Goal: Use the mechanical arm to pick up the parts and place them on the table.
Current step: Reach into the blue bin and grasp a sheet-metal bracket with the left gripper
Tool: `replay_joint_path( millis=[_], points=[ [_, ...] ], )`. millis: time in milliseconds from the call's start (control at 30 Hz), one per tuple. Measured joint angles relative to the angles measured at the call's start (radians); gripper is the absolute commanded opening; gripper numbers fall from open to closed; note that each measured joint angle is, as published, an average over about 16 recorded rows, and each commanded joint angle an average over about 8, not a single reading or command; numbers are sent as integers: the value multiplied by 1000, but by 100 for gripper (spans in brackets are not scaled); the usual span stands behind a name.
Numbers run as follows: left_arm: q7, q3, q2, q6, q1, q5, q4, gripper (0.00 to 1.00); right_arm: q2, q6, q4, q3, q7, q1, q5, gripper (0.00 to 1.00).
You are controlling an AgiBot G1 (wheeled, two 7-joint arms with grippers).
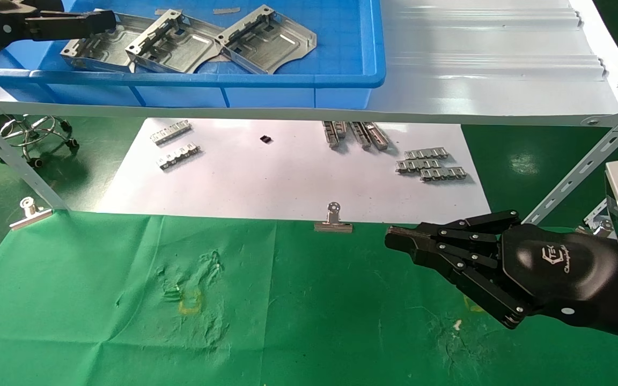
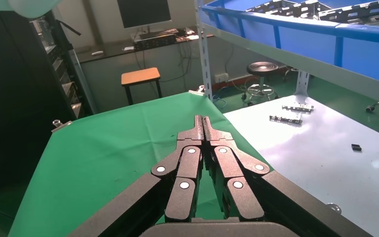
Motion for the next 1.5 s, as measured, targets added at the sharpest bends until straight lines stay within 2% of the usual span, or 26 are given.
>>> replay_joint_path(
  millis=[100, 267, 367, 467, 867, 1500],
  points=[
    [2, 9, 6, -2, -16, 17, 30, 78, 0, 0, 0, 0, 0, 0, 0, 0],
    [11, 20, 20, -11, -32, 39, 71, 22, 0, 0, 0, 0, 0, 0, 0, 0],
    [23, 25, 31, -24, -37, 50, 93, 4, 0, 0, 0, 0, 0, 0, 0, 0],
    [39, 29, 43, -37, -39, 58, 113, 0, 0, 0, 0, 0, 0, 0, 0, 0],
    [109, 30, 78, -78, -43, 69, 182, 0, 0, 0, 0, 0, 0, 0, 0, 0],
    [182, 20, 82, -71, -65, 58, 243, 0, 0, 0, 0, 0, 0, 0, 0, 0]
  ],
)
